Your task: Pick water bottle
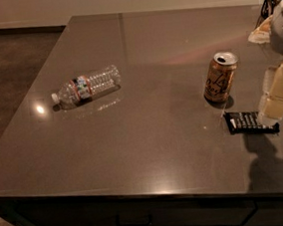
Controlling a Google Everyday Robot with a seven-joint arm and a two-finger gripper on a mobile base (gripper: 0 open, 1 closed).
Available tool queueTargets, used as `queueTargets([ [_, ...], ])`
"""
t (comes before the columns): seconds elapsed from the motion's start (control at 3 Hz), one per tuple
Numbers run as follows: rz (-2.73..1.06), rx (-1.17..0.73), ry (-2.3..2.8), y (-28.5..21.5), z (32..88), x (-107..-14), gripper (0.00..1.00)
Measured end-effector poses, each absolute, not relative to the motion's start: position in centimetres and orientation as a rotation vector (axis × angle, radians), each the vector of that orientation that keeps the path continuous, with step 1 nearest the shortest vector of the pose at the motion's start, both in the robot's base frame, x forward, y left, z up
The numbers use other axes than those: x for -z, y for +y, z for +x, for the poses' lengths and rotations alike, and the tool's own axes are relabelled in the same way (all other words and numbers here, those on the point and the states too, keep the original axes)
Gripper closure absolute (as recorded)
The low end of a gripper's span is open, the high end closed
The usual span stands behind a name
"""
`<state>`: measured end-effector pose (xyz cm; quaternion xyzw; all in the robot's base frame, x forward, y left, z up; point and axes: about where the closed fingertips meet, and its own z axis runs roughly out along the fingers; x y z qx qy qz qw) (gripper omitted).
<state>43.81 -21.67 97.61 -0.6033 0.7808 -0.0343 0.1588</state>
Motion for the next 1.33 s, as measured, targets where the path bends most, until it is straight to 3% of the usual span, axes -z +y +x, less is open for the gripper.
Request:
queueTargets([
  [0.67, -1.742, 0.071, 2.218, -20.8, 44.6, -97.3, 0.0],
  [1.33, -1.86, -0.002, 2.077, -14.3, 49.7, -96.7, 0.0],
])
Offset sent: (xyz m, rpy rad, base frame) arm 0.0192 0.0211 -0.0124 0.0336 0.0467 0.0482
